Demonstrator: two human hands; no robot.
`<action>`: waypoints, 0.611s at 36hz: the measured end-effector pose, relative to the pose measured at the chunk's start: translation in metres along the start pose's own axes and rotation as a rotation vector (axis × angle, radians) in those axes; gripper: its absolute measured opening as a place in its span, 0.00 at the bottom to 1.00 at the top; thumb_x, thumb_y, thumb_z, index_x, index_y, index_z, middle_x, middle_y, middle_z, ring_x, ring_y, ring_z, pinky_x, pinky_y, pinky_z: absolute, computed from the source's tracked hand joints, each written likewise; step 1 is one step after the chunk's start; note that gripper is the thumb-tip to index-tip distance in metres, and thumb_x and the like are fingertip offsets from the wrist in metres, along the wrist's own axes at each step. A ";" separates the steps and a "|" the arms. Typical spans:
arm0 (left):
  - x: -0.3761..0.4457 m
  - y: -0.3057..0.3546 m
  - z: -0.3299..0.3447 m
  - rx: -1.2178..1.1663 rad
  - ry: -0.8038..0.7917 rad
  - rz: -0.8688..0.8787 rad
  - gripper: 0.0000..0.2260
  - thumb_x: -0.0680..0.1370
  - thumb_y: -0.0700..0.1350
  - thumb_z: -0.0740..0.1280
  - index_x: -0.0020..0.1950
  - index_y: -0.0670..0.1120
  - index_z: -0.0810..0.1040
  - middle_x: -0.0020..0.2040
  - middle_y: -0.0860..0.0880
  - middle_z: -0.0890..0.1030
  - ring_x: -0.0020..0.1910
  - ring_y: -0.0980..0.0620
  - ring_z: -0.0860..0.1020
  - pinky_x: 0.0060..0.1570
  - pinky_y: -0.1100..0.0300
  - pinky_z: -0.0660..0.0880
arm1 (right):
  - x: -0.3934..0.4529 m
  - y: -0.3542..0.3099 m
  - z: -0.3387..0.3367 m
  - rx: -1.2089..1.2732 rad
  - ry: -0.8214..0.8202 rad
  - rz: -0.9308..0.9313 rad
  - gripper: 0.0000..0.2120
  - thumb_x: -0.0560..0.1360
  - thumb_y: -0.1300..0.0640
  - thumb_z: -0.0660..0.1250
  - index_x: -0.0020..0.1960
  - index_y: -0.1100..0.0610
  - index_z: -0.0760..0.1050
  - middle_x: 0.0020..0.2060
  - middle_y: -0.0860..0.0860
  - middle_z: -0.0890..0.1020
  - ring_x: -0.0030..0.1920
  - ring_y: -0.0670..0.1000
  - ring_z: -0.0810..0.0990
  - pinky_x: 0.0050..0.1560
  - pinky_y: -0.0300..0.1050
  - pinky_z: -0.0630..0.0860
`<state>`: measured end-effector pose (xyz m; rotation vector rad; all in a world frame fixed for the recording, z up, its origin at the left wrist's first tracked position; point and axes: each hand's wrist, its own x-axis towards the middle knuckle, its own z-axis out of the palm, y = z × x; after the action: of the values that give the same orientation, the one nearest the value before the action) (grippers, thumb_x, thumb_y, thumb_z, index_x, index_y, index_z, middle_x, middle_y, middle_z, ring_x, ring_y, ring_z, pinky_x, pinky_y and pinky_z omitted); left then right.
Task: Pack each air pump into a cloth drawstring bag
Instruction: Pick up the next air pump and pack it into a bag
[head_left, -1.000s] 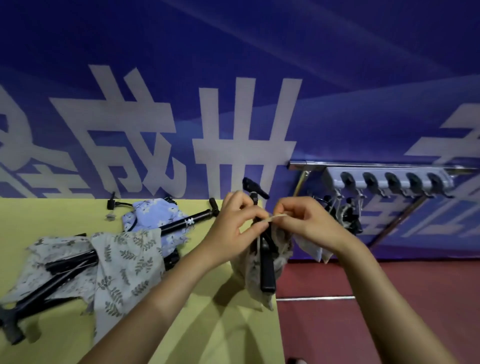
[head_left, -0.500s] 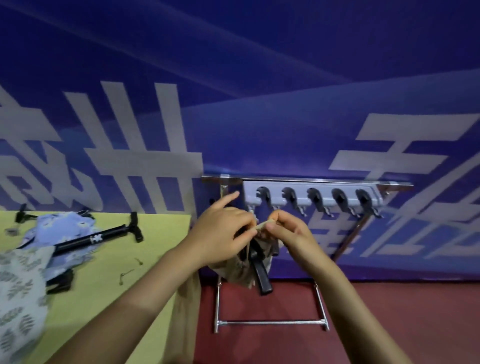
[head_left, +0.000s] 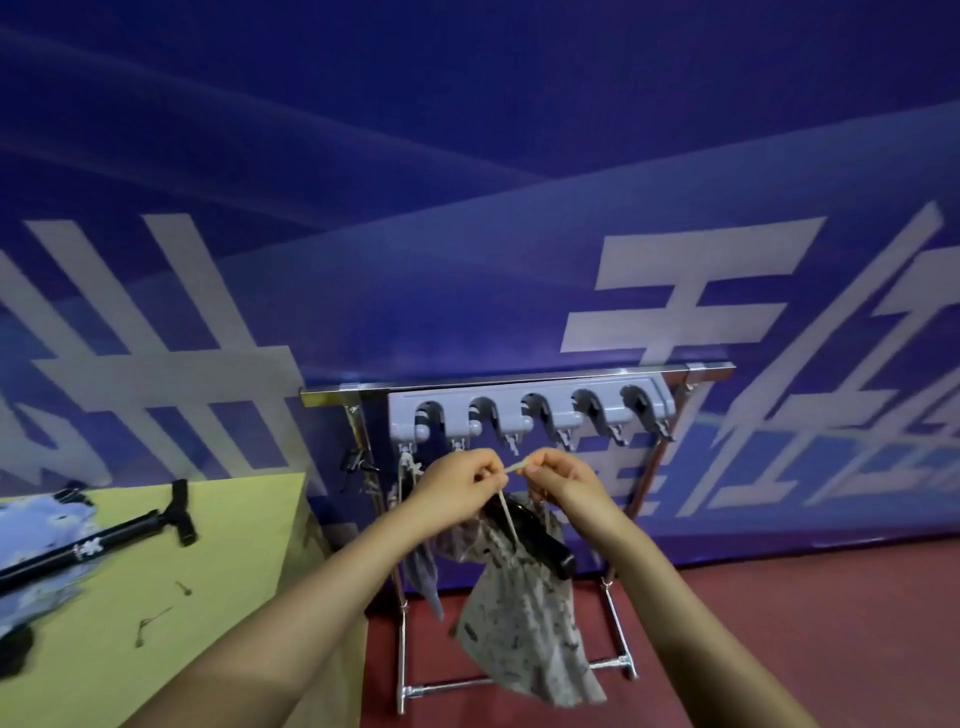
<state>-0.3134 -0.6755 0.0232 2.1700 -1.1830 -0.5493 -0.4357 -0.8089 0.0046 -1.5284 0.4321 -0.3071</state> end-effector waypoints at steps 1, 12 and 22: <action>0.004 0.000 0.005 0.016 -0.002 -0.014 0.05 0.79 0.49 0.64 0.43 0.52 0.76 0.35 0.57 0.75 0.37 0.54 0.74 0.37 0.59 0.66 | 0.003 0.006 -0.003 -0.016 0.013 0.011 0.09 0.80 0.67 0.60 0.42 0.60 0.75 0.27 0.50 0.72 0.28 0.45 0.70 0.34 0.36 0.68; 0.040 0.001 0.025 0.188 -0.022 -0.111 0.06 0.80 0.50 0.60 0.47 0.51 0.75 0.43 0.53 0.79 0.41 0.50 0.77 0.37 0.57 0.69 | 0.038 0.038 -0.014 -0.363 0.159 0.036 0.08 0.79 0.59 0.62 0.42 0.54 0.73 0.28 0.46 0.71 0.25 0.40 0.67 0.29 0.35 0.64; 0.066 -0.009 0.021 0.332 0.008 -0.116 0.08 0.82 0.51 0.57 0.50 0.50 0.72 0.43 0.51 0.79 0.39 0.49 0.75 0.35 0.56 0.67 | 0.065 0.039 -0.023 -0.370 0.114 -0.013 0.09 0.79 0.56 0.62 0.42 0.55 0.75 0.27 0.47 0.72 0.26 0.43 0.68 0.30 0.37 0.65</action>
<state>-0.2866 -0.7343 -0.0026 2.5309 -1.2195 -0.4136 -0.3915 -0.8575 -0.0391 -1.8807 0.5938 -0.3387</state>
